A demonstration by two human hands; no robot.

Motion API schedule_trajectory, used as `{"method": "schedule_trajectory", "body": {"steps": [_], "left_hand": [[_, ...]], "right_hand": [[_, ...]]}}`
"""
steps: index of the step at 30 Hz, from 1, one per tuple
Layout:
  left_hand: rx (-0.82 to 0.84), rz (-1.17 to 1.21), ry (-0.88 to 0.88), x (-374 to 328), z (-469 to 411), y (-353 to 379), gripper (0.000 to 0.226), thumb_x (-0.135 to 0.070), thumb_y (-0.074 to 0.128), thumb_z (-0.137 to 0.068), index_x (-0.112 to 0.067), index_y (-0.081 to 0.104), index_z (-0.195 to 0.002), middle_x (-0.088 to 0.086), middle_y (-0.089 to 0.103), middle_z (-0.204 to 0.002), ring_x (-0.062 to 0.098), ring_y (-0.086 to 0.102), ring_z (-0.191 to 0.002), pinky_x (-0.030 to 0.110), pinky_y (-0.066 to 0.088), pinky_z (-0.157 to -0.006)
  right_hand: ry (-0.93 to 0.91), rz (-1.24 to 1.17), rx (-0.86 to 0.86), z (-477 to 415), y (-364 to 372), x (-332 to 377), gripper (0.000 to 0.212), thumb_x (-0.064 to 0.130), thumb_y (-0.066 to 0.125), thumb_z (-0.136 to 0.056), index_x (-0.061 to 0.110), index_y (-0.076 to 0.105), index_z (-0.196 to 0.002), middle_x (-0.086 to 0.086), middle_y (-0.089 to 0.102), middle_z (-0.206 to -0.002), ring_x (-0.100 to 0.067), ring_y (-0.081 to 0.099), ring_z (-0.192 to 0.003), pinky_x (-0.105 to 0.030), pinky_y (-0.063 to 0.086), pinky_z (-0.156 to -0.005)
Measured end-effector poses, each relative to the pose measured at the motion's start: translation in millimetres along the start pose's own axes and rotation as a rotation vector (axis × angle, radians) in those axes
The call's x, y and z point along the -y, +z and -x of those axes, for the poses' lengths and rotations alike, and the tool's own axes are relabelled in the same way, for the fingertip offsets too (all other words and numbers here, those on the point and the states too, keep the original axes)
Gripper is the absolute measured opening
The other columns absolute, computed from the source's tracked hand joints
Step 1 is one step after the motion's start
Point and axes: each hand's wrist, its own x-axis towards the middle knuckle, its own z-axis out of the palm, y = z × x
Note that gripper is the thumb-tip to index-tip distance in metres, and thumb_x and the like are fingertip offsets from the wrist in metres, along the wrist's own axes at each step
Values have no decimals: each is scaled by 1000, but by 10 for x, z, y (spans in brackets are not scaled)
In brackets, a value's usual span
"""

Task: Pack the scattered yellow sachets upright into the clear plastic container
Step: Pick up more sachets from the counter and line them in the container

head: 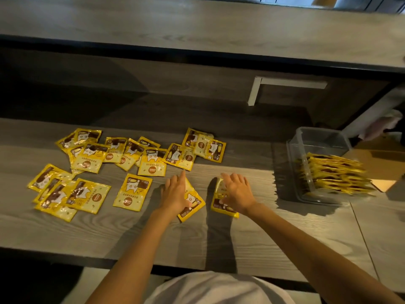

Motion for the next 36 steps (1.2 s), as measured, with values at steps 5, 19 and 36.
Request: {"method": "schedule_trajectory", "body": {"steps": [5,19,36], "left_hand": [[-70,8,-28,-201,-18,55,68,-7,69,-81,-7,35,-138,12,36,-139,29,29,-133,35,34,-105],[-291,246,113,-1476,-58,-330,28,-8,48,-93,-8,50,-121,16,58,-116,33,51,-112,36,41,-81],[-373,399,566,-3471,-308,-147,29,5,50,-86,-6,68,-106,14,67,-108,24,63,-102,31,52,-87]], "right_hand": [[129,-61,34,50,-142,-164,60,22,71,-78,6,42,-129,-16,45,-129,-33,46,-120,-40,40,-100],[96,-392,-434,369,-1133,-919,14,2,58,-85,3,62,-99,-14,69,-101,-30,64,-98,-27,48,-71],[165,-437,-706,432,-1737,-2604,24,0,61,-82,7,65,-105,-16,71,-99,-33,65,-92,-35,50,-71]]}}
